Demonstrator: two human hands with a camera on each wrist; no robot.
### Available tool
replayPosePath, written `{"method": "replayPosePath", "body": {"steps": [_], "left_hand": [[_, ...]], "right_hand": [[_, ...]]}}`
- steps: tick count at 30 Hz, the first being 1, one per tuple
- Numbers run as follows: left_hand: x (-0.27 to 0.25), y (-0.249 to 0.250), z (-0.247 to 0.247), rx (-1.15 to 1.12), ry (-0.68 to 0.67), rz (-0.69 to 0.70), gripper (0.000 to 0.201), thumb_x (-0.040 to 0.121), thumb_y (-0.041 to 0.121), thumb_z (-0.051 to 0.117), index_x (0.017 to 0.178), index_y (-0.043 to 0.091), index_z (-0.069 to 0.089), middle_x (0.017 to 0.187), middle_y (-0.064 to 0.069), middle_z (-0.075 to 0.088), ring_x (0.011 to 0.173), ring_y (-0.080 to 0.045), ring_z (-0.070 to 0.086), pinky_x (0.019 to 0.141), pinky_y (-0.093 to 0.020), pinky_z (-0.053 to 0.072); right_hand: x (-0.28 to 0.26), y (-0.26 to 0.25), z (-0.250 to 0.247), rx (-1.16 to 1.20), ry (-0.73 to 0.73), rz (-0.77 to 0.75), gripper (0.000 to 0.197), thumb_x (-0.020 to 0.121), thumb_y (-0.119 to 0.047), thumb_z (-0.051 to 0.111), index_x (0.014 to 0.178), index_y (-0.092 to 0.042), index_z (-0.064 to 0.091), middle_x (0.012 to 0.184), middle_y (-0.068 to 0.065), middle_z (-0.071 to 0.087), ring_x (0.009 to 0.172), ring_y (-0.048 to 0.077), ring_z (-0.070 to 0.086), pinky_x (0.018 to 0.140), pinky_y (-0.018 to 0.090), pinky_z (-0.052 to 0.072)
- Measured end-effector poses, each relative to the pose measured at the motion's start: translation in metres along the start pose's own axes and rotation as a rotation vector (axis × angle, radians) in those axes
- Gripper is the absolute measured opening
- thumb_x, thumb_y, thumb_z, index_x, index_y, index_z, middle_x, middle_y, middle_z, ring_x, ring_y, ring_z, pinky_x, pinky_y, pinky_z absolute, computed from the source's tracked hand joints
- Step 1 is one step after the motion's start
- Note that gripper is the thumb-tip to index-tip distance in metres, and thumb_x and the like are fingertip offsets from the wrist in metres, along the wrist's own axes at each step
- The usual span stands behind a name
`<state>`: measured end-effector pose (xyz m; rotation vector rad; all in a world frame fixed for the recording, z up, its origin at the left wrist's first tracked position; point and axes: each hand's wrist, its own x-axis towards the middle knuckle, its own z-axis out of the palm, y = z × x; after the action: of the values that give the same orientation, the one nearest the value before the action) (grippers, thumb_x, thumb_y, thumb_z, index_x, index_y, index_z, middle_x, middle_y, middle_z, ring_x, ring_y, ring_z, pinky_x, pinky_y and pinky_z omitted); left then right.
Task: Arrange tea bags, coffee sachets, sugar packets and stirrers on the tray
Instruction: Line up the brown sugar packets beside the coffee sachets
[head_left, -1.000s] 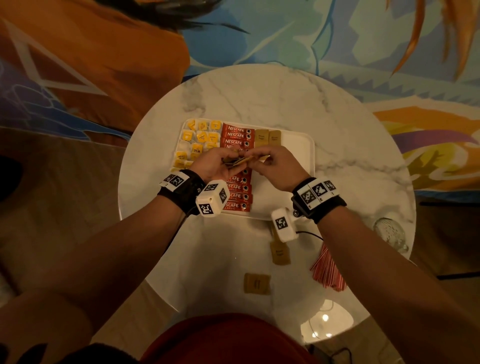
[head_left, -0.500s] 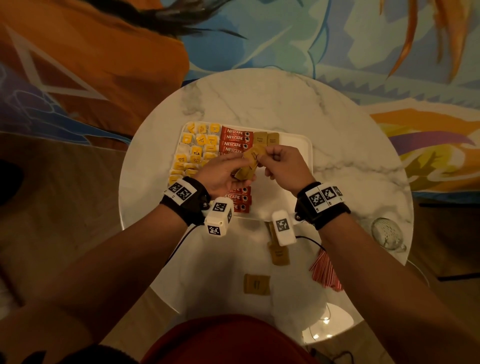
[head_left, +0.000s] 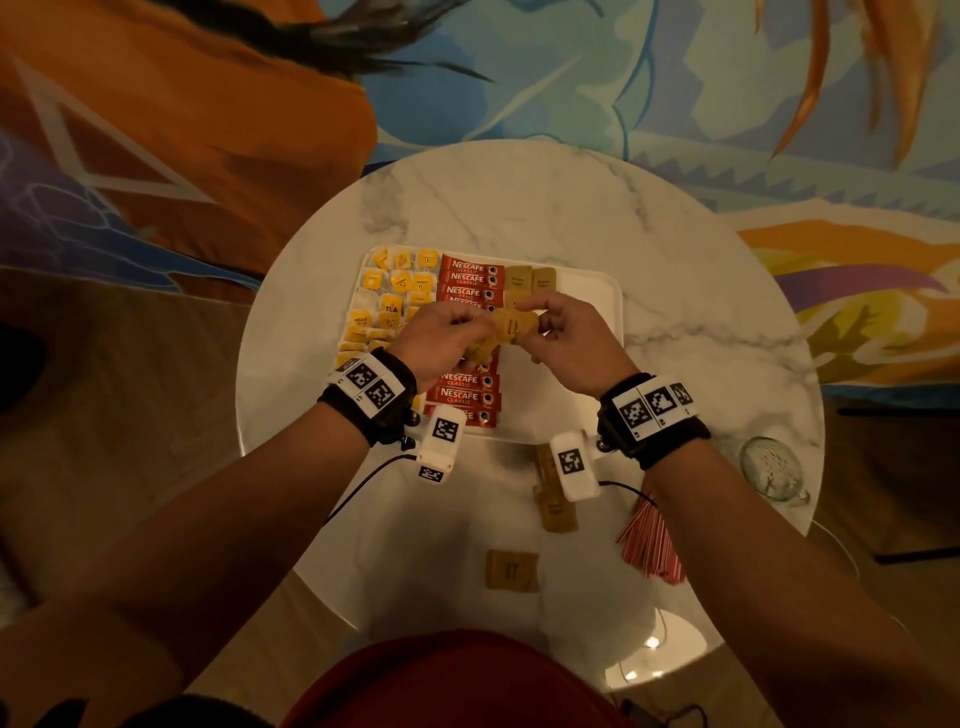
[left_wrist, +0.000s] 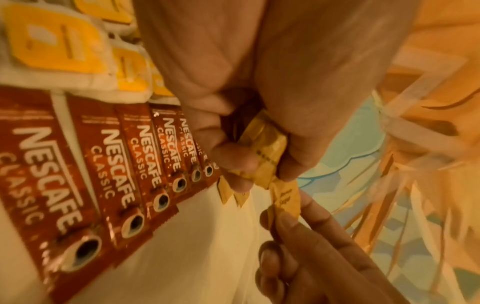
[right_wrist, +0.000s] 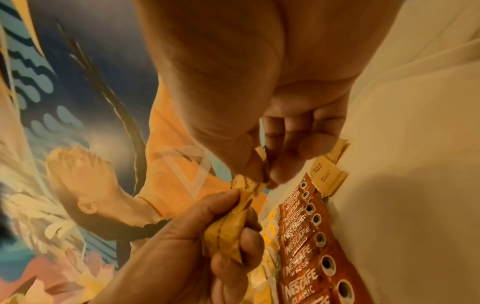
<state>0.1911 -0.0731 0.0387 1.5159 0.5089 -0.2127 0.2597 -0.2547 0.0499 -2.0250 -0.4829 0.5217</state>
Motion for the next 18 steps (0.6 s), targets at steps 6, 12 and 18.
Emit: {"method": "replayPosePath", "body": {"steps": [6, 12, 18], "left_hand": [[0.005, 0.006, -0.002, 0.178, 0.02, 0.044, 0.007, 0.094, 0.017, 0.067, 0.091, 0.018, 0.074, 0.088, -0.008, 0.073, 0.068, -0.015, 0.065, 0.053, -0.022, 0.052], [0.009, 0.002, -0.001, 0.01, -0.019, -0.058, 0.01, 0.094, 0.016, 0.067, 0.1, 0.012, 0.073, 0.1, -0.017, 0.069, 0.085, -0.026, 0.066, 0.068, -0.031, 0.057], [0.012, -0.005, -0.004, -0.25, -0.03, -0.144, 0.012, 0.094, 0.009, 0.065, 0.103, 0.005, 0.072, 0.101, -0.014, 0.067, 0.092, -0.026, 0.067, 0.077, -0.032, 0.059]], "right_hand": [[-0.006, 0.009, 0.012, -0.244, -0.013, -0.011, 0.017, 0.096, -0.028, 0.063, 0.09, -0.022, 0.077, 0.084, -0.007, 0.073, 0.08, 0.011, 0.066, 0.076, 0.03, 0.054], [0.002, 0.013, 0.007, -0.312, -0.037, 0.083, 0.015, 0.093, -0.027, 0.066, 0.084, -0.021, 0.079, 0.079, -0.006, 0.072, 0.075, 0.011, 0.065, 0.069, 0.025, 0.049], [0.035, 0.026, -0.015, -0.231, 0.213, 0.246, 0.022, 0.094, -0.015, 0.059, 0.081, -0.012, 0.077, 0.084, 0.007, 0.076, 0.08, 0.029, 0.072, 0.078, 0.043, 0.06]]}}
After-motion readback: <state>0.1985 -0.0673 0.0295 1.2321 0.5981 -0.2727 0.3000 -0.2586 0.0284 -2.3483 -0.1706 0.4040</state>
